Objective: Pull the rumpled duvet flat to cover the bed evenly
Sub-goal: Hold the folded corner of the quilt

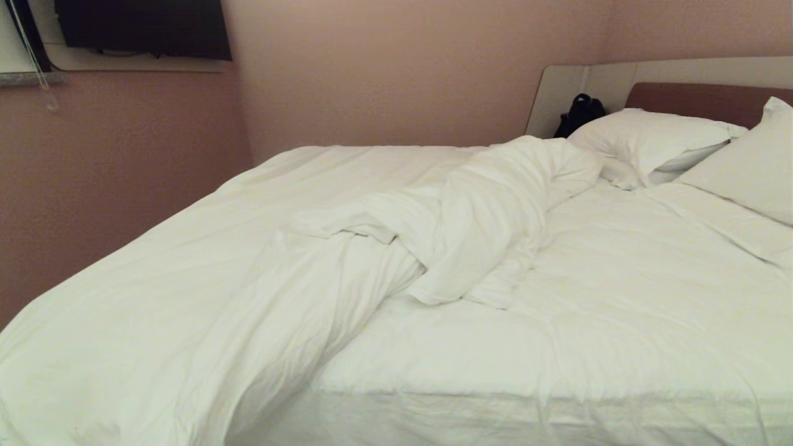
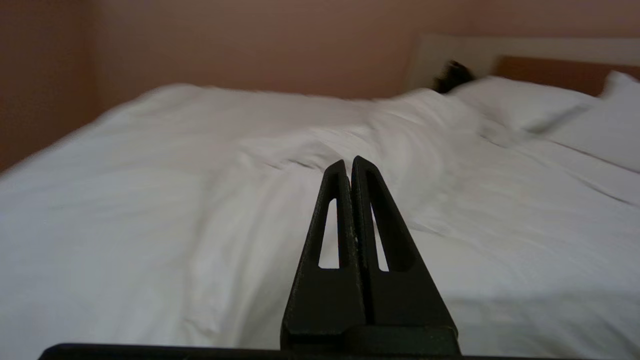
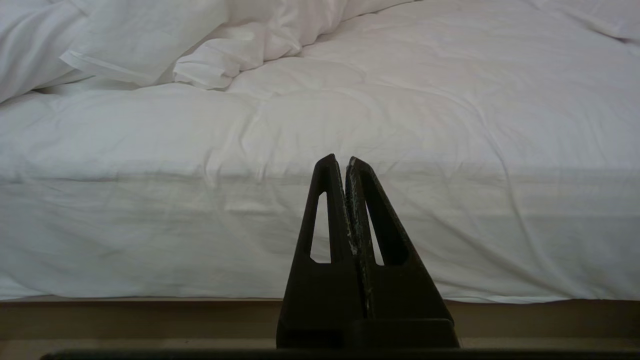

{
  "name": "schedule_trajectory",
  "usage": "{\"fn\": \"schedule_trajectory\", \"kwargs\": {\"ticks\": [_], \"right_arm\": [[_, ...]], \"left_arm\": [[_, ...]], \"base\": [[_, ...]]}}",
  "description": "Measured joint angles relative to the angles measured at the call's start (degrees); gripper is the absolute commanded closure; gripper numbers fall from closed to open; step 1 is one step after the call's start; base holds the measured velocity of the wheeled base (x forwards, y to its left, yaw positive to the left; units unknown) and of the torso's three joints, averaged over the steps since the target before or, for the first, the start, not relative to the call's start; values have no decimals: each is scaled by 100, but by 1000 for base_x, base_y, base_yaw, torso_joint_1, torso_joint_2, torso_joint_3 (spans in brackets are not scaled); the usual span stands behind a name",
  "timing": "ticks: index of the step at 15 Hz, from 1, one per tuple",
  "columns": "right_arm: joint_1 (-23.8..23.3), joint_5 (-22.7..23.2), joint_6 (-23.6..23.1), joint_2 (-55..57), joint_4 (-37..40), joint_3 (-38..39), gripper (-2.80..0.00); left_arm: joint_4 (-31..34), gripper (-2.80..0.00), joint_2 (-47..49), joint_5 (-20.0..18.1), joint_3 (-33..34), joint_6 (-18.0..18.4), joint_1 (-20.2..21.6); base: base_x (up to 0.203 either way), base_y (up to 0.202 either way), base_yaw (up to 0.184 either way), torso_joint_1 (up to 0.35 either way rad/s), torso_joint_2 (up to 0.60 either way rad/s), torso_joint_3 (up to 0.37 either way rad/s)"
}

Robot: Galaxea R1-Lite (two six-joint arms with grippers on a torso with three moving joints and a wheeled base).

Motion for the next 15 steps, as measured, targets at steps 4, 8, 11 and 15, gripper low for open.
{"fn": "schedule_trajectory", "kwargs": {"ticks": [4, 8, 11, 15], "right_arm": [[-2, -1, -3, 0, -2, 0, 0], [-3, 2, -1, 0, -2, 0, 0], [-3, -1, -4, 0, 0, 0, 0], [-3, -1, -2, 0, 2, 0, 0]], "left_arm": [[-48, 0, -450, 1004, 383, 723, 625], [3, 0, -673, 1589, 635, 1023, 675], [378, 0, -581, 2274, 604, 1190, 20], [788, 0, -434, 3280, 720, 1739, -426]], "base": [[0, 0, 0, 0, 0, 0], [0, 0, 0, 0, 0, 0], [0, 0, 0, 0, 0, 0], [0, 0, 0, 0, 0, 0]]}}
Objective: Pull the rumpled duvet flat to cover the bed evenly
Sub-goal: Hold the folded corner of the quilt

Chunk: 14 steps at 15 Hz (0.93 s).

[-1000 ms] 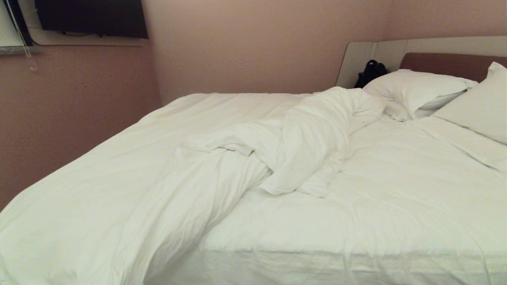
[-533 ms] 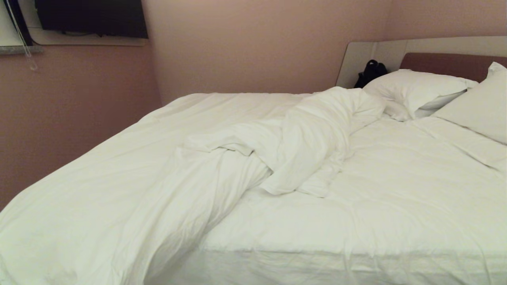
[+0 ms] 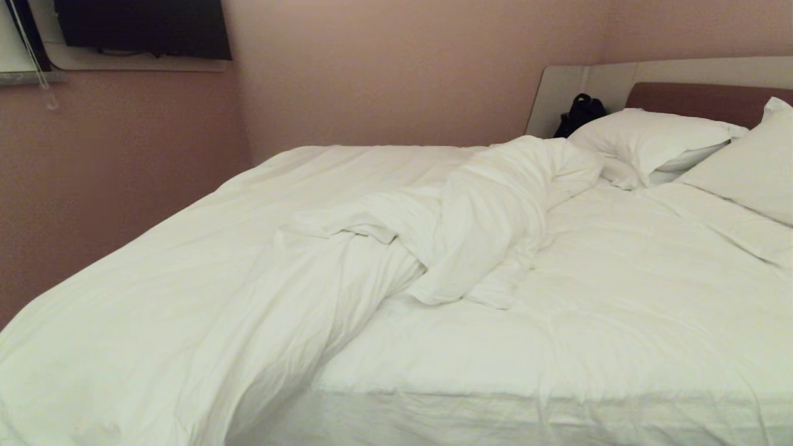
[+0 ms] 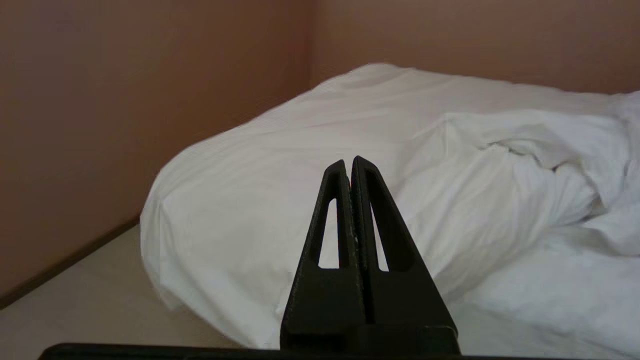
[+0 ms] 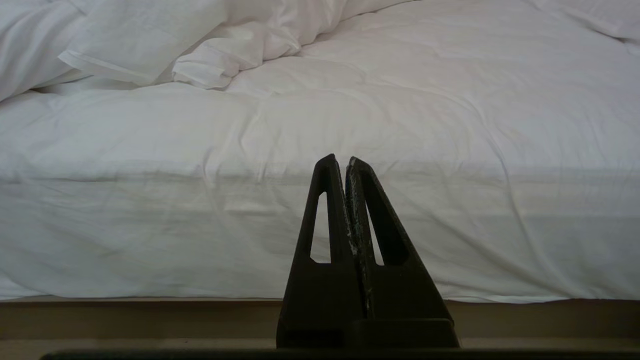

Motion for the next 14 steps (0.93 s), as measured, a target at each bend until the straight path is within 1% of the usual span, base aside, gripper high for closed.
{"fn": "schedule_trajectory", "kwargs": {"ticks": [2, 4, 5, 6, 9, 10, 12, 14], "right_arm": [[0, 0, -1, 0, -2, 0, 0], [0, 0, 1, 0, -2, 0, 0], [0, 0, 1, 0, -2, 0, 0], [0, 0, -1, 0, -2, 0, 0], [0, 0, 1, 0, -4, 0, 0], [0, 1, 1, 0, -2, 0, 0], [0, 2, 1, 0, -5, 0, 0], [1, 2, 1, 0, -2, 0, 0]], "left_arm": [[131, 0, 105, 20, -36, 40, -26], [319, 0, 466, 54, -173, 79, -68], [382, 0, 672, 160, -200, 88, -235], [442, 0, 833, 384, -192, 97, -564], [516, 0, 1090, 1226, 53, 118, -1823], [509, 0, 1108, 1391, 188, 134, -2194], [481, 0, 1109, 1498, 510, 167, -2704], [329, 0, 1104, 1501, 631, 158, -3168]], "base": [[0, 0, 0, 0, 0, 0], [0, 0, 0, 0, 0, 0], [0, 0, 0, 0, 0, 0], [0, 0, 0, 0, 0, 0], [0, 0, 0, 0, 0, 0], [0, 0, 0, 0, 0, 0], [0, 0, 0, 0, 0, 0], [0, 0, 0, 0, 0, 0]]}}
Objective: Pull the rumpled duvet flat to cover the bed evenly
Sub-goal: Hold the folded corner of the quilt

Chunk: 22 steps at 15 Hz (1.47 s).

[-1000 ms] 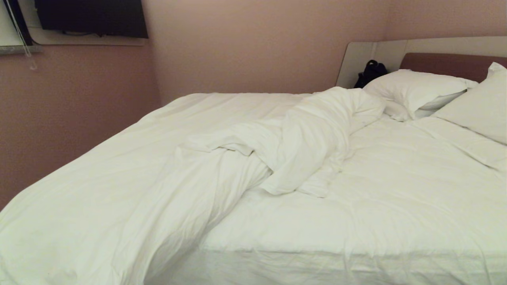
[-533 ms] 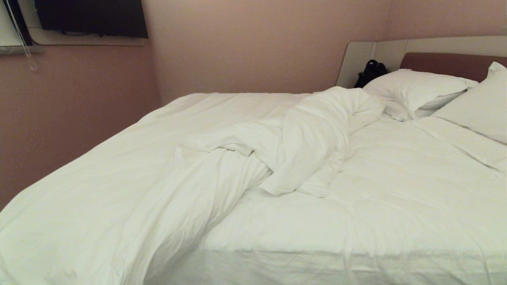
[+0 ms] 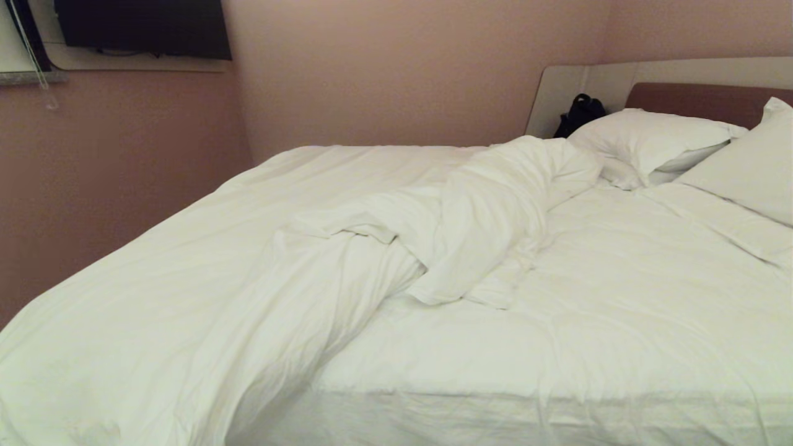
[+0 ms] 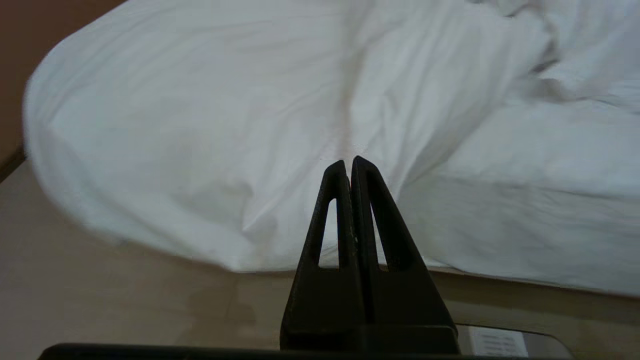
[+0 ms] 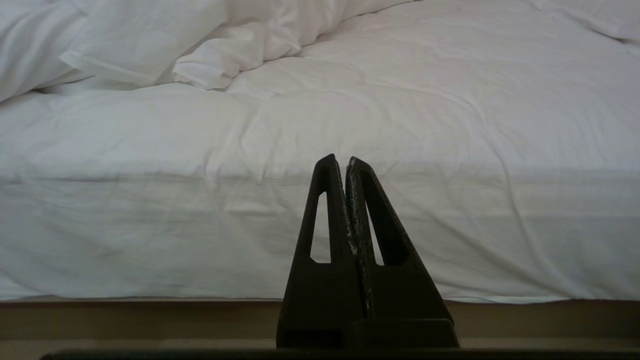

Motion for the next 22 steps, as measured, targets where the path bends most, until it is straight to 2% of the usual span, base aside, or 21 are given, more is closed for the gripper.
{"fn": "schedule_trajectory", "kwargs": {"ticks": [3, 7, 10, 14, 19, 22], "right_arm": [[-1, -2, 0, 0, 0, 0, 0], [-1, -3, -1, 0, 0, 0, 0], [-1, -2, 0, 0, 2, 0, 0], [-1, 0, 1, 0, 0, 0, 0], [-1, -2, -1, 0, -2, 0, 0], [-1, 5, -23, 0, -7, 0, 0]], "left_arm": [[-449, 0, -308, -89, 368, 150, -395], [-762, 0, -1235, -236, 1008, 630, -500], [-1544, 0, -1502, -254, 1744, 737, -509], [-2828, 0, -1599, -176, 2933, 1235, -511], [-2591, 0, -1605, -149, 3174, 1142, -511], [-2594, 0, -1605, -35, 3182, 895, -511]], "base": [[0, 0, 0, 0, 0, 0], [0, 0, 0, 0, 0, 0], [0, 0, 0, 0, 0, 0], [0, 0, 0, 0, 0, 0], [0, 0, 0, 0, 0, 0], [0, 0, 0, 0, 0, 0]]}}
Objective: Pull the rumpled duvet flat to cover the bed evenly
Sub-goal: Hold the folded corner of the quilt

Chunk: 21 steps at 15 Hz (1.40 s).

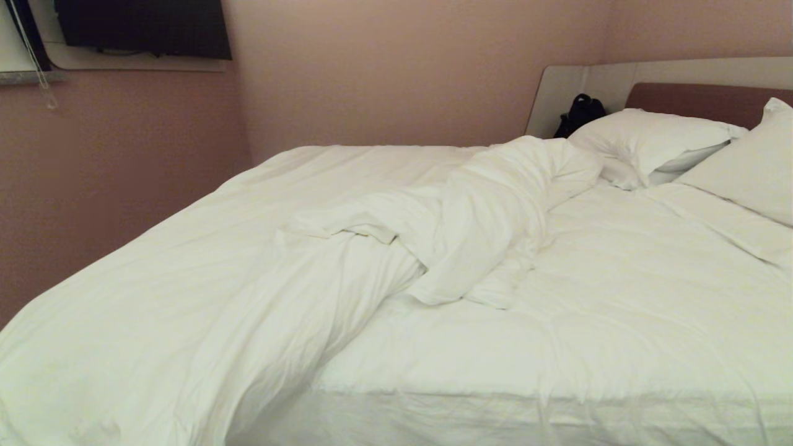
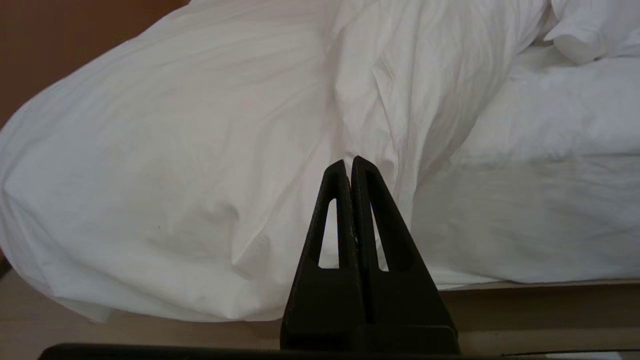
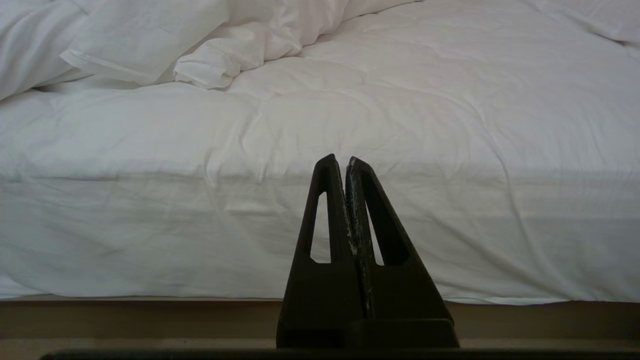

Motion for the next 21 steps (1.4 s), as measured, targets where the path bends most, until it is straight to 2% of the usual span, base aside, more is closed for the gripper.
{"fn": "schedule_trajectory", "kwargs": {"ticks": [9, 13, 17, 21], "right_arm": [[0, 3, -98, 0, 65, -47, 0], [0, 141, -159, 290, 288, -846, 0], [0, 666, 17, 1755, 373, -1719, 0], [1, 1265, 306, 4442, 35, -2631, 0]], "left_arm": [[-2, 0, -2, 45, 0, -101, 0], [-2, 0, -5, 45, 0, -102, 0], [0, 0, -5, 45, 0, -102, 0], [-2, 0, -5, 45, 0, -102, 0]], "base": [[0, 0, 0, 0, 0, 0], [0, 0, 0, 0, 0, 0], [0, 0, 0, 0, 0, 0], [0, 0, 0, 0, 0, 0]]}}
